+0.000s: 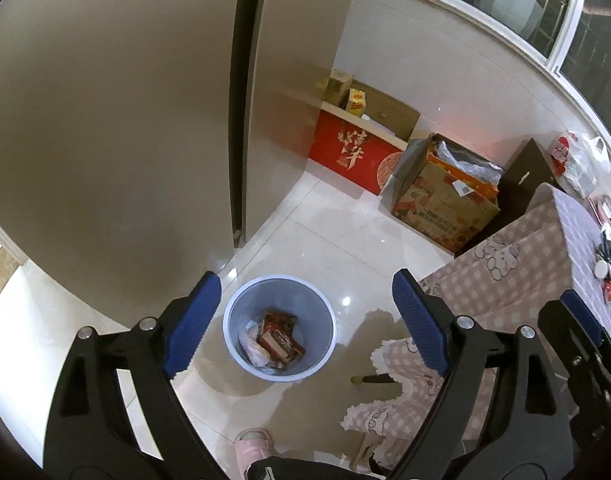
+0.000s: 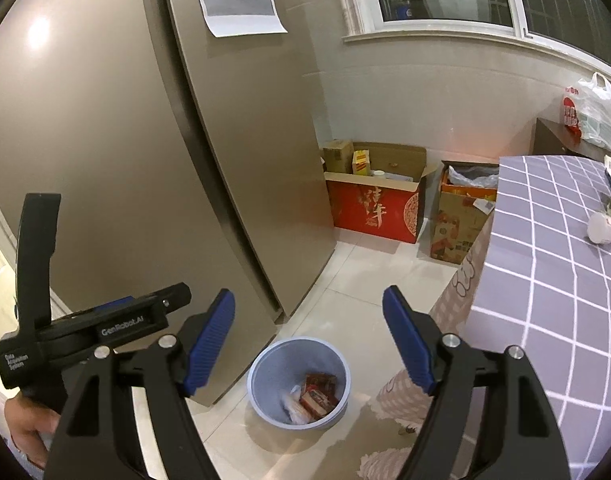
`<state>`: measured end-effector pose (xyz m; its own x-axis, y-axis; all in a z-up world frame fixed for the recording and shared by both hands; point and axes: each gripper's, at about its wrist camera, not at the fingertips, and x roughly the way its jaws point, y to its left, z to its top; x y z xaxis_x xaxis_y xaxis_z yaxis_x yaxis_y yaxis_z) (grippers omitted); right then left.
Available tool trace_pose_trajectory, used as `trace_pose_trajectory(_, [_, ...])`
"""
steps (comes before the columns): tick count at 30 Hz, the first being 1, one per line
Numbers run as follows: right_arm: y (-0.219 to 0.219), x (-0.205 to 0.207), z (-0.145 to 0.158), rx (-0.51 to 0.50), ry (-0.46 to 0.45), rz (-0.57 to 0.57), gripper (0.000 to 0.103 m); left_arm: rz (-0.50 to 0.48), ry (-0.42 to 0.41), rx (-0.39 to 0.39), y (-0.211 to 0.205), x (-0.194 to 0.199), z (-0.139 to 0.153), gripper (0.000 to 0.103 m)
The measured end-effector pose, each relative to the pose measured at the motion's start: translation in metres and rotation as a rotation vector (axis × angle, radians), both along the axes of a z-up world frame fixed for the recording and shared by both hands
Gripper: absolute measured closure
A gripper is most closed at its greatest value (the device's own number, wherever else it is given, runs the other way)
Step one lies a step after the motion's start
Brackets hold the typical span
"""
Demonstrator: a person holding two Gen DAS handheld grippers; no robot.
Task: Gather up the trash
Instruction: 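Open both tools, releasing the bags into the bin, then grasp the red wrapper with the left tool while the right tool grasps the black wrapper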
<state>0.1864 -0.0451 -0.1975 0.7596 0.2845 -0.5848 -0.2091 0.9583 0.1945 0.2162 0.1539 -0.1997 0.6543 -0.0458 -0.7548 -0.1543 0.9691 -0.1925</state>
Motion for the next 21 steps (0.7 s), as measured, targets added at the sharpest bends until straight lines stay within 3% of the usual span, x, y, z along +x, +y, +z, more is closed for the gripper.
trace_pose_trajectory(11, [-0.038, -0.044, 0.04, 0.035, -0.029, -0.019, 0.028, -0.084, -0.1, 0.02, -0.049, -0.044, 0.057, 0.017])
trace_pose_trajectory(16, [-0.087, -0.064, 0.056, 0.062, -0.038, -0.075, 0.028, -0.221, -0.156, 0.002, -0.107, -0.062, 0.083, 0.017])
trace_pose_trajectory(21, [-0.157, -0.081, 0.062, 0.099, -0.017, -0.166, 0.028, -0.36, -0.157, 0.053, -0.188, -0.065, 0.096, 0.017])
